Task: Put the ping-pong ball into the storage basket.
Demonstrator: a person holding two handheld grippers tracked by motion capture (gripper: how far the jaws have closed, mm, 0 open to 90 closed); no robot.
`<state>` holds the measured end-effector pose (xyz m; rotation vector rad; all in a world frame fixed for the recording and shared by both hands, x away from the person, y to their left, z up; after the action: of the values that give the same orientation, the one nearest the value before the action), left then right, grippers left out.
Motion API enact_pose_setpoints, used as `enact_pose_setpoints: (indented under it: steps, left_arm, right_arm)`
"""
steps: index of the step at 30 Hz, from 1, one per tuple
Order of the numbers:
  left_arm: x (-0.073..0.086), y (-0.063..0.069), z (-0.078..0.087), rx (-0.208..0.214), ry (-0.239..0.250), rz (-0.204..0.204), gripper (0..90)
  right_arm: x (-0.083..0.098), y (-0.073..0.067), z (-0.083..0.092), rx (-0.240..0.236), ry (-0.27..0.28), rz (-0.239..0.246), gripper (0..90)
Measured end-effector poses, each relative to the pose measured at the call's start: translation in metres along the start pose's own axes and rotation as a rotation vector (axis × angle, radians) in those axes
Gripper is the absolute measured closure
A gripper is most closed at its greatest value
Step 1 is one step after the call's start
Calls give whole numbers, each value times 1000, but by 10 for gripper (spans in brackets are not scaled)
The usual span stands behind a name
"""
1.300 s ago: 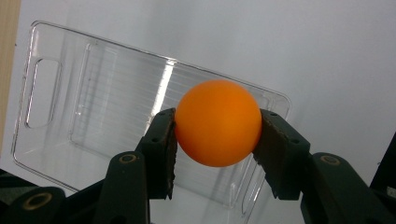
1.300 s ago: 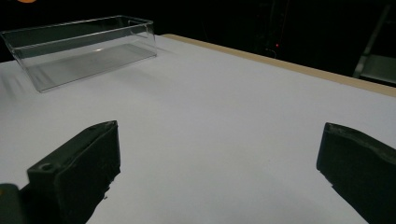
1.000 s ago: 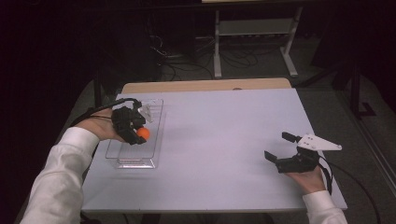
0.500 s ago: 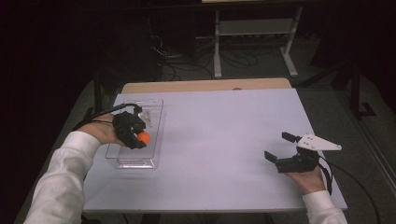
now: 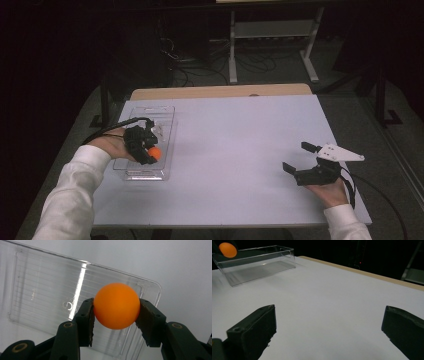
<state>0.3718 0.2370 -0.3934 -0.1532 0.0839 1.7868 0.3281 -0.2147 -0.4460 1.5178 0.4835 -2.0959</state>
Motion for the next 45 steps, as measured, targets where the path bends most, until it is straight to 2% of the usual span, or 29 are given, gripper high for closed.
enact_pose_setpoints:
  steps: [6,10,18,24,31,37,40,45]
  left_arm:
    - [-1,-1,-4,-3,14,-8,507]
    - [-1,-2,-8,5,0,-14,507]
    - [2,-4,-21,29,5,-2,507]
    - [4,-9,-26,32,-3,7,507]
    - [1,-10,-37,54,-2,2,507]
    - [1,-9,-44,82,12,14,507]
    - [2,-10,-49,80,-6,11,507]
    - [1,-10,-54,98,-9,15,507]
  right_arm:
    - [0,0,1,4,-2,3,0]
    - [1,0,0,5,-5,3,0]
    - [2,-1,0,4,-12,10,0]
    - [2,1,0,10,-13,10,0]
    - [2,2,1,12,-13,4,0]
    - [2,2,0,11,-15,9,0]
    - [3,2,-1,11,-21,8,0]
    - [3,3,-1,11,-24,7,0]
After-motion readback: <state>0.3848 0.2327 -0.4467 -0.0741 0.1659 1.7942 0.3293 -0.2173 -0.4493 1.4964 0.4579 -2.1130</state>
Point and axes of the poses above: each handheld gripper's, and its own axes: z roughly backward along the jaws, x roughly out of its underside, y roughly to its right, the point moved 6 cm from there along -z, roughly forward along the jaws, and after that the axes turned 7 degrees about x, right-handed, at the moved point
